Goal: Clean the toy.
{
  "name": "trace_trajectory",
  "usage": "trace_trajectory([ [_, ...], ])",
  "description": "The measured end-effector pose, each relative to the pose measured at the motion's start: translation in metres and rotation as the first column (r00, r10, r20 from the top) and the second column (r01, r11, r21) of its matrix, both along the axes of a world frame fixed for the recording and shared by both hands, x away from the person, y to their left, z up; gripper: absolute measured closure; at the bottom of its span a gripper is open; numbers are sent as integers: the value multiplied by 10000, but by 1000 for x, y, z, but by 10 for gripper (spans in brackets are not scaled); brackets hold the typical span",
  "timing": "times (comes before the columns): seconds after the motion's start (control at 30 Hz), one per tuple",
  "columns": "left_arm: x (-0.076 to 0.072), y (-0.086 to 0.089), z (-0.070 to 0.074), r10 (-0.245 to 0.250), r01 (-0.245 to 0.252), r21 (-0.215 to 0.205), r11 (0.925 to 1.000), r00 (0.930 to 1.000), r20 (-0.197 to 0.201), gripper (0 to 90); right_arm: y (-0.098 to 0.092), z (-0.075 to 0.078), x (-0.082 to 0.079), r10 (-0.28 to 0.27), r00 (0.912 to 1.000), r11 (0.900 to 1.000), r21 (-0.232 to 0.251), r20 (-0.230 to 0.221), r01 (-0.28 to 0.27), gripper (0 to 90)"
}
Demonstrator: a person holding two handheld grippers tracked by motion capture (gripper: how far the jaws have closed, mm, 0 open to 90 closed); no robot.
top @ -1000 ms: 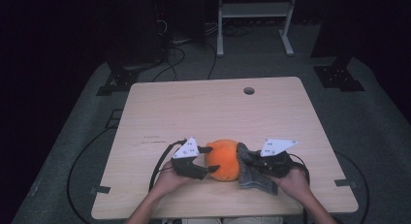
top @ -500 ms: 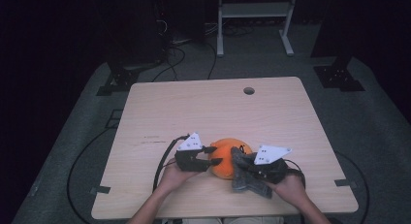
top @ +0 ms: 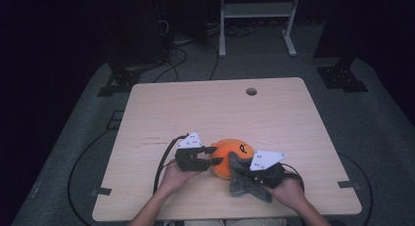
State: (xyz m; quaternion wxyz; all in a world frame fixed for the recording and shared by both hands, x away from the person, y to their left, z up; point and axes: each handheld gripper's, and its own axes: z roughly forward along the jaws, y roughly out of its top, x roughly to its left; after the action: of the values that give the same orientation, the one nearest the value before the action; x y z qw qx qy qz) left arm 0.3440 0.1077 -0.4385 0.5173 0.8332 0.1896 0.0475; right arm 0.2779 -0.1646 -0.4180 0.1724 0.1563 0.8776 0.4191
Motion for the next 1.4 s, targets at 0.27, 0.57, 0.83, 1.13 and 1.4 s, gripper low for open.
trace_trajectory([
  [0.27, -9, -7, 1, -518, 482, 398, 9980, 9942, 942, 532, -20, 11, 3, -602, 9981, 9960, 660, -106, 608, 793],
  [0.57, -10, -2, 6, 481, -491, 42, 9988, 9899, 1330, 131, -12, 6, 13, -380, 9972, 9984, 390, -644, 406, 794],
  [0.83, -13, -12, 0, -155, 90, 545, 9985, 9925, 1213, 325, -18, 14, 2, -244, 9978, 9957, 874, -619, 298, 794],
  [1.13, -19, -7, -2, -652, 500, 851, 9951, 9802, 1871, 404, -24, 9, 9, -320, 9955, 9982, 480, -889, 364, 795],
  [1.4, -25, -11, 1, -1071, 823, 1104, 9905, 9644, 2417, 420, -46, 16, 20, -504, 9908, 9872, 1440, -1255, 684, 793],
])
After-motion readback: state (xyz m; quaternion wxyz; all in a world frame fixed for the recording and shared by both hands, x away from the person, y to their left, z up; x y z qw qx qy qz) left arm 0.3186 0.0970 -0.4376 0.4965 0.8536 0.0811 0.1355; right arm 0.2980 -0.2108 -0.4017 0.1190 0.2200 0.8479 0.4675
